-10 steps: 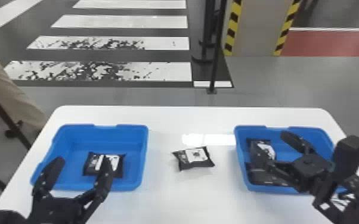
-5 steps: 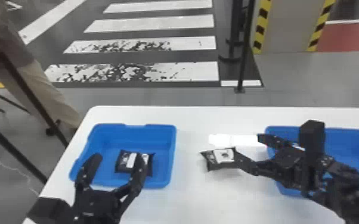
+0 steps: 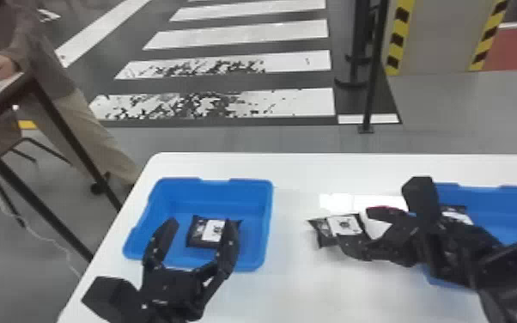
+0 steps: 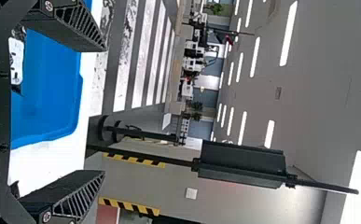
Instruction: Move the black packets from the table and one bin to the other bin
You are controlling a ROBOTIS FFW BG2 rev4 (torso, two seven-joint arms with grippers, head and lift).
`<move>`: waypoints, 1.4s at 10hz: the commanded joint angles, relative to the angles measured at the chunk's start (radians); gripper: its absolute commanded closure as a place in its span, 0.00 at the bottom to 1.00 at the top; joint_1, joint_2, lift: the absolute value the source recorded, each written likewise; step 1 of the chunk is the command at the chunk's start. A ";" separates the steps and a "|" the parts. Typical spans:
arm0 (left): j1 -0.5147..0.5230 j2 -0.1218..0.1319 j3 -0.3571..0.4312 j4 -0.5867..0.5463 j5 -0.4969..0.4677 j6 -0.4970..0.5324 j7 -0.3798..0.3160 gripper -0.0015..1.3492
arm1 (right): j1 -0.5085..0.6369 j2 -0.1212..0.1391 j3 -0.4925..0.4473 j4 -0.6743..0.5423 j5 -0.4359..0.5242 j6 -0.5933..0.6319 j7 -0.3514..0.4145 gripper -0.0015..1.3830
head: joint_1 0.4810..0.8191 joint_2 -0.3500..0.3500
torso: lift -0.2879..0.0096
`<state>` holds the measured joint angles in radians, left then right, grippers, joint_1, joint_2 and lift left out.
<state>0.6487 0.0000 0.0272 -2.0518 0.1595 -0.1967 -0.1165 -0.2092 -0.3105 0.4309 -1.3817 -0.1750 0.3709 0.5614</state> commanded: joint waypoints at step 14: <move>0.004 -0.003 -0.005 0.043 0.052 -0.066 -0.002 0.07 | 0.143 0.014 -0.128 -0.360 0.099 0.000 -0.160 0.81 | 0.63 0.85 | 0.60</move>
<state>0.6525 0.0000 0.0219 -2.0088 0.2114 -0.2597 -0.1179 -0.1245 -0.3072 0.3890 -1.6639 -0.1142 0.3745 0.4018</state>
